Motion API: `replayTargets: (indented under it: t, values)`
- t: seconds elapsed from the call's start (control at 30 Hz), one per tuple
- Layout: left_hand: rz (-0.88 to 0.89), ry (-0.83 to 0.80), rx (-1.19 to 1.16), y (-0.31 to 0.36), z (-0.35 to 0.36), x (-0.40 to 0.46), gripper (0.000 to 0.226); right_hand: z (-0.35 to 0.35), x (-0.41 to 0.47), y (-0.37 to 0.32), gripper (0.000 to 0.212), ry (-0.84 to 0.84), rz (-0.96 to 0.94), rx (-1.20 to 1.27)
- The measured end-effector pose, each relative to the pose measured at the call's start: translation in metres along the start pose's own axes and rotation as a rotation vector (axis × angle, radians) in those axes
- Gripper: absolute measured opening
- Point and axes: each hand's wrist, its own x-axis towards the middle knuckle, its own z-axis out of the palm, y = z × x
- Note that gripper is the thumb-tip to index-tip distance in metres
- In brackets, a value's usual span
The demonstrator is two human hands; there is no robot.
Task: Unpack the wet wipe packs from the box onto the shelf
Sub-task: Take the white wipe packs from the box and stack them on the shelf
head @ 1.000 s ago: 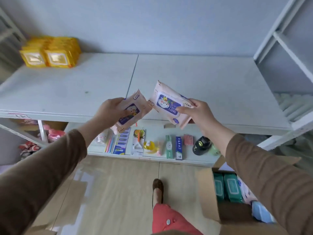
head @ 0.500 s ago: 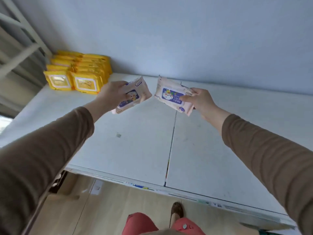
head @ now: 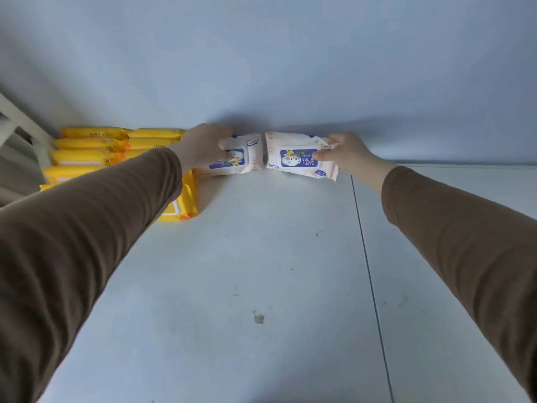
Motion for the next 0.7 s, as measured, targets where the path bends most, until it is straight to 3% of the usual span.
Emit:
replayTargets:
  t: [0.13,0.33,0.47,0.7]
  values:
    - [0.039,0.010,0.025,-0.020,0.009,0.019,0.045,0.017,0.020,-0.004,0.035,0.028,0.026,0.024]
    - [0.127,0.209,0.201,-0.025,0.020,0.017,0.041,0.048,0.015,0.016,0.056,0.333,0.113,0.261]
    - [0.138,0.212,0.253,-0.030,0.025,0.015,0.045,0.056,0.010,0.029,0.047,0.274,0.082,0.339]
    - [0.191,0.306,0.207,-0.024,0.040,0.023,0.032,0.049,0.013,0.037,0.046,0.356,0.101,0.192]
